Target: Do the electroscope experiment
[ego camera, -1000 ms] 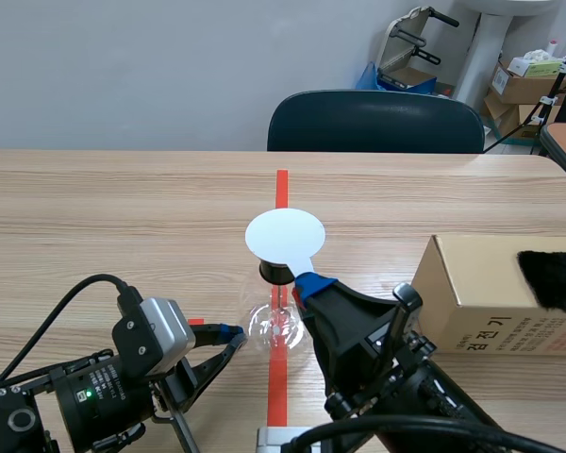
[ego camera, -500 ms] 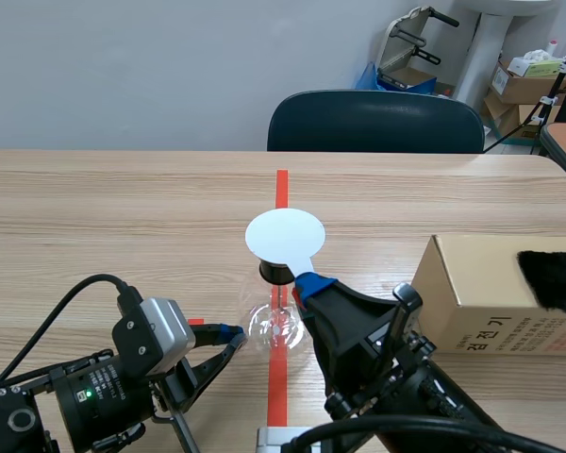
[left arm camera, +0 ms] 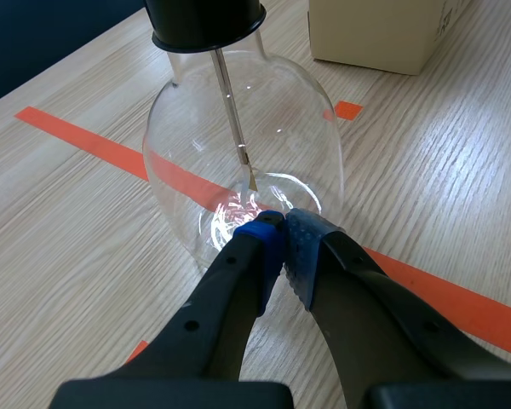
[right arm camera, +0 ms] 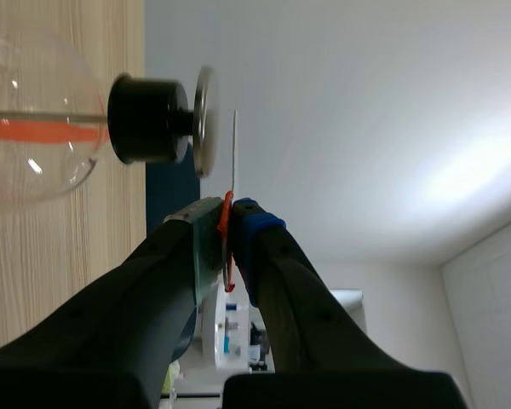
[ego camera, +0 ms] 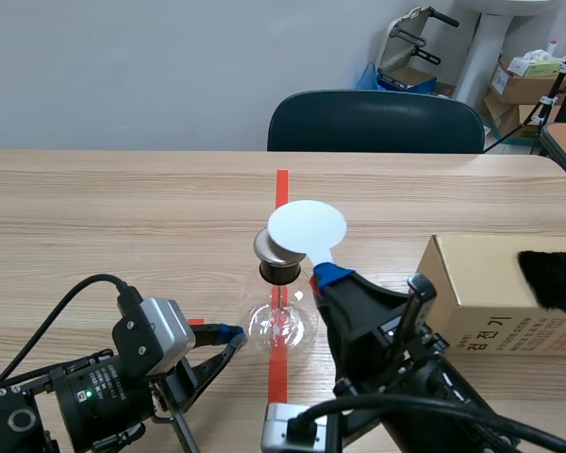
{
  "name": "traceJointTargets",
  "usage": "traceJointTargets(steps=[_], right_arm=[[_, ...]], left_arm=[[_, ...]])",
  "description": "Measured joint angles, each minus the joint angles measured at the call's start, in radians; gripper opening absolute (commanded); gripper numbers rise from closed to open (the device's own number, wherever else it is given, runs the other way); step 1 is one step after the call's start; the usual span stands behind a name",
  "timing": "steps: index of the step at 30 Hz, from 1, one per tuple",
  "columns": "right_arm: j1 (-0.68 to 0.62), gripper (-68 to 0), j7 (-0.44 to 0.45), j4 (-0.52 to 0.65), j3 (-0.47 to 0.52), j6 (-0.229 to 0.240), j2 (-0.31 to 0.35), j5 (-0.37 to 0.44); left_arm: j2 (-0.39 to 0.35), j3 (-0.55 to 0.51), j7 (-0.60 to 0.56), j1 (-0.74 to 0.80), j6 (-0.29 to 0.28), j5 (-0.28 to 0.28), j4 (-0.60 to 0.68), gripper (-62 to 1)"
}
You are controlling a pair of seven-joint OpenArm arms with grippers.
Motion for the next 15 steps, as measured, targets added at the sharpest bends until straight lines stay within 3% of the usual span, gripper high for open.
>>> traceJointTargets(steps=[9,15], right_arm=[[0.0,-65.8,-0.325,0.0,0.0,0.0,0.0,0.0],[0.0,-65.8,-0.472,0.0,0.0,0.0,0.0,0.0]], left_arm=[[0.0,0.0,0.0,0.0,0.0,0.0,0.0,-58.0],[0.0,0.0,0.0,0.0,0.0,0.0,0.0,-58.0]])
